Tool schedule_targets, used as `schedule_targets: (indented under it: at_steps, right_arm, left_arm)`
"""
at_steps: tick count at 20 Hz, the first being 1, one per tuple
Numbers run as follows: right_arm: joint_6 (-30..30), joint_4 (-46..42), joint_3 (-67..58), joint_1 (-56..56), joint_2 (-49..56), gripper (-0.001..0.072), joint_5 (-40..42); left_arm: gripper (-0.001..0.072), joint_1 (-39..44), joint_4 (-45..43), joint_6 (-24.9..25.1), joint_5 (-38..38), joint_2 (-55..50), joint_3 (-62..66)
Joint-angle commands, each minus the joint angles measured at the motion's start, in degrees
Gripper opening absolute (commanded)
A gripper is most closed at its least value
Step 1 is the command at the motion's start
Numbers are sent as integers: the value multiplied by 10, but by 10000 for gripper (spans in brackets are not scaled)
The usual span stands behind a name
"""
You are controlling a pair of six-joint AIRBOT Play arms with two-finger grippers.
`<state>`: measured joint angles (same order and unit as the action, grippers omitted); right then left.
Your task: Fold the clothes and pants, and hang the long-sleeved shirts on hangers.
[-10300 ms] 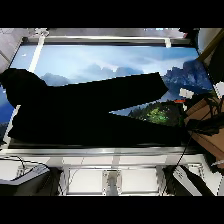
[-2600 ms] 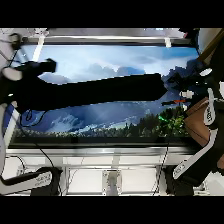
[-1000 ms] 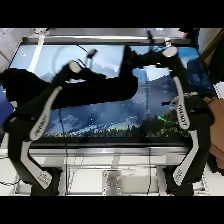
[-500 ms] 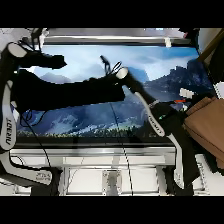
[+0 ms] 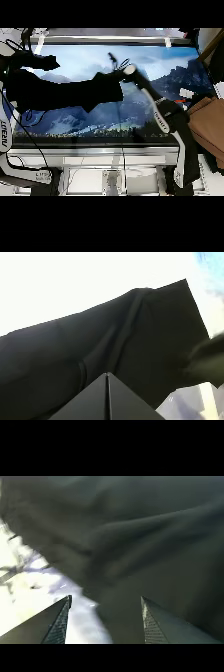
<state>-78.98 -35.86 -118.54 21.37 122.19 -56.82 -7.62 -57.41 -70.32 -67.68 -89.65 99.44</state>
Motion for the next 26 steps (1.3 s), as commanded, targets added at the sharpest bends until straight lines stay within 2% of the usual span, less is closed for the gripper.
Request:
schedule_targets:
  at_steps: [1, 3, 6, 16, 17, 18, 19, 23, 26]
  right_arm:
    - [-49, -72, 4, -102, -15, 494, -85]
    - [-75, -92, 26, -133, -15, 494, -108]
    - [-80, -107, 49, -141, -1, 495, -115]
    - [-101, -90, 48, -85, 54, 482, -81]
    - [-99, -83, 48, -80, 54, 399, -81]
    - [-99, -74, 46, -76, 54, 224, -81]
    - [-99, -70, 40, -72, 54, -2, -82]
    - [-82, -67, 0, -85, 22, 4, -129]
    - [-80, -139, 0, -126, -55, 5, -217]
  left_arm:
    - [17, -1, 0, 0, -7, 1, 0]
    - [17, -1, 0, 0, -5, 1, 0]
    - [17, -1, 0, 0, -5, 1, 0]
    - [17, 0, 0, 0, -6, 1, 0]
    - [17, 0, 0, 0, -6, 1, 0]
    - [17, 0, 0, 0, -6, 1, 0]
    - [17, 0, 0, 0, -8, 1, 0]
    - [17, -9, -1, 0, -38, 18, 0]
    - [16, -15, -1, -5, -82, 59, 0]
